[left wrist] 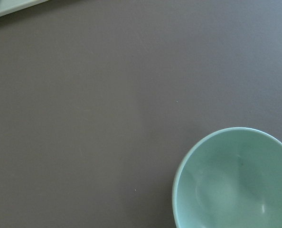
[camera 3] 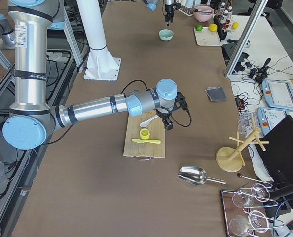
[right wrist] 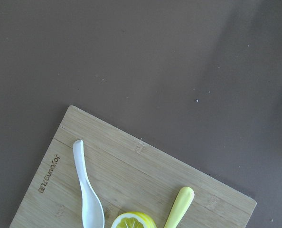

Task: Place spoon in bowl
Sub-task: 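Reach left gripper to green bowl rim while right gripper moves over spoon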

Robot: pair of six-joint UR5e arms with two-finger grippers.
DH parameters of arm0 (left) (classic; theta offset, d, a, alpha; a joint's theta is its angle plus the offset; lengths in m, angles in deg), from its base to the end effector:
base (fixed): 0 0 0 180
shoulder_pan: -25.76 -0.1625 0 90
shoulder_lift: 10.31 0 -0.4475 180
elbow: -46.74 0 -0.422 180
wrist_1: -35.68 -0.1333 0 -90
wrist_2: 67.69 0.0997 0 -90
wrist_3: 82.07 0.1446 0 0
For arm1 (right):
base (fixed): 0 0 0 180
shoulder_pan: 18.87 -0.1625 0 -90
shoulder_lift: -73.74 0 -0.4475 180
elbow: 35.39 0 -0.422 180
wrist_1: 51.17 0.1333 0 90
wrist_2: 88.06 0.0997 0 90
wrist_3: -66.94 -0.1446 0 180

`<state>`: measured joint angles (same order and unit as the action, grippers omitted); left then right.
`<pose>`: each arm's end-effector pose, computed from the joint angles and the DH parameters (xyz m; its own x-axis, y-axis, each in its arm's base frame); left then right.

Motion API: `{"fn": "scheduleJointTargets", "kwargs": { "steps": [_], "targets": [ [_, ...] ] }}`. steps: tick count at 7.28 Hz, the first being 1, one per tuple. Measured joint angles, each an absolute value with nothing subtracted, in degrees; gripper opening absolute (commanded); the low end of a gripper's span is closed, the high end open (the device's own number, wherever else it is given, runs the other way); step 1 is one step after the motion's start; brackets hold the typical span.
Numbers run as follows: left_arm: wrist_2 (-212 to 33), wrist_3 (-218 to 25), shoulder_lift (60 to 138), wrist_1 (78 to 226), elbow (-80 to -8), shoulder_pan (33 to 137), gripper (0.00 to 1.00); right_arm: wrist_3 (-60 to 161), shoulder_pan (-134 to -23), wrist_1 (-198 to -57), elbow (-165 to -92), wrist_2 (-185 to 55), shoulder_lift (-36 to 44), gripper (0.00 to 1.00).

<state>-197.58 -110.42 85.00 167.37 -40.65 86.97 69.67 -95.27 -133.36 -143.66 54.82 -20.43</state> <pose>0.2591 -0.5557 0.5977 0.5651 0.3738 -0.7355 -0.0862 0.9133 0.3980 -0.1005 -0.4920 0.5498 0.5056 -0.4736 0.7212 0.2425 0.8802 0.4080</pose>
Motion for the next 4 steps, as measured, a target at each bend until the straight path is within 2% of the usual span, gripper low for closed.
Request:
{"fn": "scheduleJointTargets", "kwargs": {
  "steps": [4],
  "targets": [
    [-197.68,-113.69,86.94,170.38,-37.95,85.77,0.98,69.66,-88.34,-129.29,-144.07,53.21,-20.83,1.0]
  ]
}}
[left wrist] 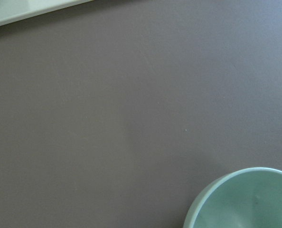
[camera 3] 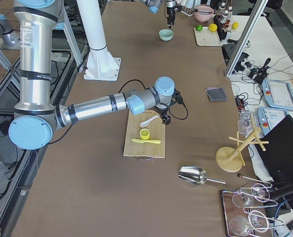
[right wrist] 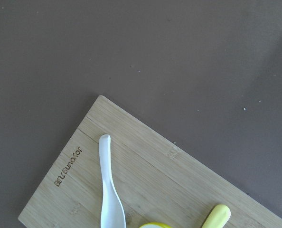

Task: Place spoon in bowl
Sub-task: 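Reach left gripper to green bowl rim while right gripper moves over spoon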

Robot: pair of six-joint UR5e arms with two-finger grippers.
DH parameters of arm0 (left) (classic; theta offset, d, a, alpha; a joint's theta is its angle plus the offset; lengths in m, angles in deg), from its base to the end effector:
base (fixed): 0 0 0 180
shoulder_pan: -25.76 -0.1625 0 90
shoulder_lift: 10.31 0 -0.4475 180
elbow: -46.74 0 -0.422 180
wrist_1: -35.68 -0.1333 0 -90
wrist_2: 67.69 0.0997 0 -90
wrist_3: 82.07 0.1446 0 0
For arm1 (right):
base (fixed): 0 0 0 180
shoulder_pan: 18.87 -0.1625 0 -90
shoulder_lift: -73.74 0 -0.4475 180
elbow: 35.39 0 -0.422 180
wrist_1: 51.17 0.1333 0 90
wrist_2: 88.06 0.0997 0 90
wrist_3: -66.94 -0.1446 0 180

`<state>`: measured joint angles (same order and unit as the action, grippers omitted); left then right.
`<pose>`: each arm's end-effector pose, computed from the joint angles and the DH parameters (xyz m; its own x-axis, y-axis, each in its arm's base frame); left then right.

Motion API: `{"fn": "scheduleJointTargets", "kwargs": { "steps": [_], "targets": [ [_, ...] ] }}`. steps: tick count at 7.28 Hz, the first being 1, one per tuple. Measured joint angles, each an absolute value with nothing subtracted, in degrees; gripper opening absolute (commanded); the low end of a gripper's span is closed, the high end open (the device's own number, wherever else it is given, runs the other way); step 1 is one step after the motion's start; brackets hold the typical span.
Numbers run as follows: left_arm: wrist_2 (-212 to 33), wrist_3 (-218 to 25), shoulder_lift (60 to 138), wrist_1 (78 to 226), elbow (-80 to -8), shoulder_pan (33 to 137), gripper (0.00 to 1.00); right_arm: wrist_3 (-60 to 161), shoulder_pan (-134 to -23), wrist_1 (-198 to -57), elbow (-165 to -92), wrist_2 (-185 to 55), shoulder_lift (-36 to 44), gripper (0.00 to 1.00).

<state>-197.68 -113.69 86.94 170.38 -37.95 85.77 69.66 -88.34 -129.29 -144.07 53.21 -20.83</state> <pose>0.2786 -0.5634 0.5957 0.5461 0.3589 -0.7569 -0.0668 0.9193 0.3878 -0.1572 -0.4781 0.5433 0.4505 -0.5789 0.6796 0.3370 0.8152 0.4710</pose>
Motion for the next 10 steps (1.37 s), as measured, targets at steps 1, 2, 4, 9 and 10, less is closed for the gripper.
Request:
{"fn": "scheduleJointTargets", "kwargs": {
  "steps": [1,2,4,9,10],
  "targets": [
    [-197.66,-113.79,86.96,170.41,-37.82,84.77,0.98,69.67,-86.4,-129.15,-144.08,51.76,-20.96,1.0],
    [-197.62,-113.84,86.98,170.41,-37.67,83.76,0.98,69.64,-84.51,-129.15,-144.04,50.59,-21.04,1.0],
    [-197.6,-113.84,86.98,170.38,-37.19,82.08,0.96,68.6,-82.11,-129.15,-143.9,49.84,-21.08,1.0],
    [-197.65,-115.45,86.63,170.87,-37.62,80.38,0.0,67.59,-80.85,-129.13,-143.87,49.7,-21.04,1.0],
    [-197.67,-119.89,86.73,171.14,-38.22,80.35,0.0,67.4,-80.83,-129.13,-143.86,49.66,-21.04,1.0]
  ]
}}
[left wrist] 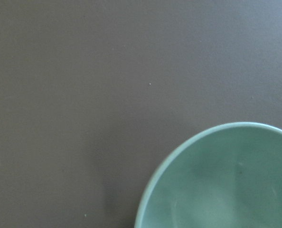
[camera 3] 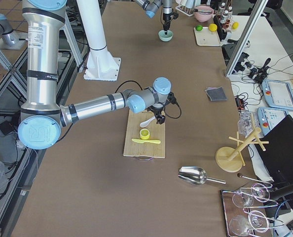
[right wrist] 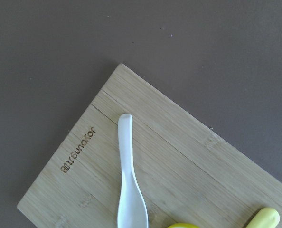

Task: Place spoon in bowl
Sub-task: 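Slide green bowl toward table center with left gripper while right gripper lowers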

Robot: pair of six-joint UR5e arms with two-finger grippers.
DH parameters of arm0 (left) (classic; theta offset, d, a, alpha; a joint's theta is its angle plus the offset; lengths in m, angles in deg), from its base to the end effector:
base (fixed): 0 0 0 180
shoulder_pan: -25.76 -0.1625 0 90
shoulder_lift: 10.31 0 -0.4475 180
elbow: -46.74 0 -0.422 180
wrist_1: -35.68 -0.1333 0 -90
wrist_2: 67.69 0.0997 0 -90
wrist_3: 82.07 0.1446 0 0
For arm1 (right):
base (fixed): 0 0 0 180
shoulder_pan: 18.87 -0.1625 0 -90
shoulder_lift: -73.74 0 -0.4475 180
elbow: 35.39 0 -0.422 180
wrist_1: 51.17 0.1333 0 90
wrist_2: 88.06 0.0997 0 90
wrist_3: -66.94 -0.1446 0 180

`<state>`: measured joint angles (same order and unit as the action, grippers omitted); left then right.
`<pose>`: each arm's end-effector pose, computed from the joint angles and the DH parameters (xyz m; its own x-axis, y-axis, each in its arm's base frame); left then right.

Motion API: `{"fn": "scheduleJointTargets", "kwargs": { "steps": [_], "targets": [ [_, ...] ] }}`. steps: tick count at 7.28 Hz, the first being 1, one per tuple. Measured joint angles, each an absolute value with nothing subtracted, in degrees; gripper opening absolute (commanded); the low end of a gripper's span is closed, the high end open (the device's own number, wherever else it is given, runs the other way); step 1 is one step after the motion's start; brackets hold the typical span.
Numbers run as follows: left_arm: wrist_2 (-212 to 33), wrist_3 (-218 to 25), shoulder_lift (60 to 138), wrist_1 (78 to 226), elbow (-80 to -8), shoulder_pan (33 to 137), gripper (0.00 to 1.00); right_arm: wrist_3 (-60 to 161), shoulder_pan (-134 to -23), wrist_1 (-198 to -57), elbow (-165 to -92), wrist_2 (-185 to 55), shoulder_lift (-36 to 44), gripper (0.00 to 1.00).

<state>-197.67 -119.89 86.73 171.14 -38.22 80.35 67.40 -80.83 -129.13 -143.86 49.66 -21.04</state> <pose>0.3296 -0.5333 0.5934 0.5169 0.3176 -0.7950 -0.0947 0.9441 0.3157 -0.2141 -0.4579 0.5529 0.4394 -0.6061 0.6630 0.4270 0.7903 0.4395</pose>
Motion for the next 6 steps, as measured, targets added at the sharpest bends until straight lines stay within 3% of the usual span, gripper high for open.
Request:
{"fn": "scheduleJointTargets", "kwargs": {
  "steps": [2,6],
  "targets": [
    [-197.58,-133.5,88.71,170.98,-41.19,80.26,0.0,66.05,-80.69,-129.07,-143.85,49.22,-20.8,1.0],
    [-194.9,-151.68,101.45,164.24,-43.6,75.19,0.0,63.71,-77.71,-127.98,-143.9,46.03,-19.82,1.0]
  ]
}}
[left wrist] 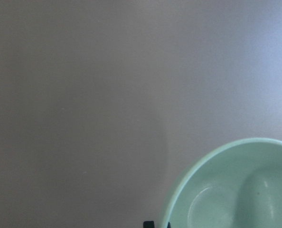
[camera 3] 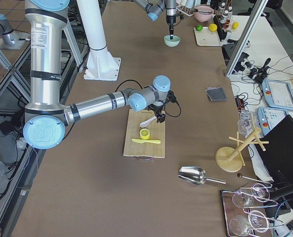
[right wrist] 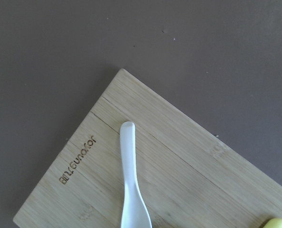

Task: Place spoon in bowl
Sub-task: 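Slide green bowl toward table center with left gripper while right gripper lowers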

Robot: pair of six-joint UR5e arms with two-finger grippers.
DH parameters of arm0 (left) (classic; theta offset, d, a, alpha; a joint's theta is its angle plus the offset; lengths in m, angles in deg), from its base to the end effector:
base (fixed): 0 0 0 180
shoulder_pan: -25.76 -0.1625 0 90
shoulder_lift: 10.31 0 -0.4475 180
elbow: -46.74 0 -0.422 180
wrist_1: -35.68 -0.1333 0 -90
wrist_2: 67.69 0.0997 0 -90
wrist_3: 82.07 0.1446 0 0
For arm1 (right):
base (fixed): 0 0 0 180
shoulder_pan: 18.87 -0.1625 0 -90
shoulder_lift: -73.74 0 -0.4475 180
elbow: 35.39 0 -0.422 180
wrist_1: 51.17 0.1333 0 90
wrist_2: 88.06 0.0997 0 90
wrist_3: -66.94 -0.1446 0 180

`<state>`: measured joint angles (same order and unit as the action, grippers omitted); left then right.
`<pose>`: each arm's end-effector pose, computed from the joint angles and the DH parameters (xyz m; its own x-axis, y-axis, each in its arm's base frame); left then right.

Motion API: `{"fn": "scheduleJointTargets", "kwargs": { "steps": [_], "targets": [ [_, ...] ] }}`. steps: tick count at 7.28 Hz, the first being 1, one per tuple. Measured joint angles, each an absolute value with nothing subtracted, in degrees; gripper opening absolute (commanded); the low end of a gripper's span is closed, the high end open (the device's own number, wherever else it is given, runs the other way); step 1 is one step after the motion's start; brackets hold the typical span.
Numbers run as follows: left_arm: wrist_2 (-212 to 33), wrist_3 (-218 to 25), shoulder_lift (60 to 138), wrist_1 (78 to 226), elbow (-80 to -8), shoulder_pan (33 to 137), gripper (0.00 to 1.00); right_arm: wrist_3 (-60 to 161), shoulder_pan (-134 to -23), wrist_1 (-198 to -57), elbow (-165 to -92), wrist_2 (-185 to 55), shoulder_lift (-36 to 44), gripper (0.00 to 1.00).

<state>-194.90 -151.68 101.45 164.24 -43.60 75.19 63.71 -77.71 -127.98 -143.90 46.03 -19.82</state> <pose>0.4244 -0.5662 0.3889 0.3900 -0.0289 -0.9203 0.1347 0.9906 0.0260 -0.2394 -0.4592 0.5448 0.4698 -0.6089 0.6391 0.4305 0.7901 0.4363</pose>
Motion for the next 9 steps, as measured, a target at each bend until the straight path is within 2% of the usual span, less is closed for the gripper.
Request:
{"fn": "scheduleJointTargets", "kwargs": {
  "steps": [3,8,9],
  "targets": [
    [-189.18,-156.39,110.55,155.95,-44.16,69.27,0.0,62.1,-72.62,-124.69,-143.51,39.26,-17.6,1.0],
    [-175.39,-157.62,117.47,148.61,-43.6,55.71,0.0,62.02,-70.4,-124.39,-142.37,37.51,-15.86,1.0],
    [-174.93,-157.57,117.57,148.55,-43.57,54.79,0.54,62.0,-70.21,-124.39,-141.73,37.51,-15.77,1.0]
  ]
}}
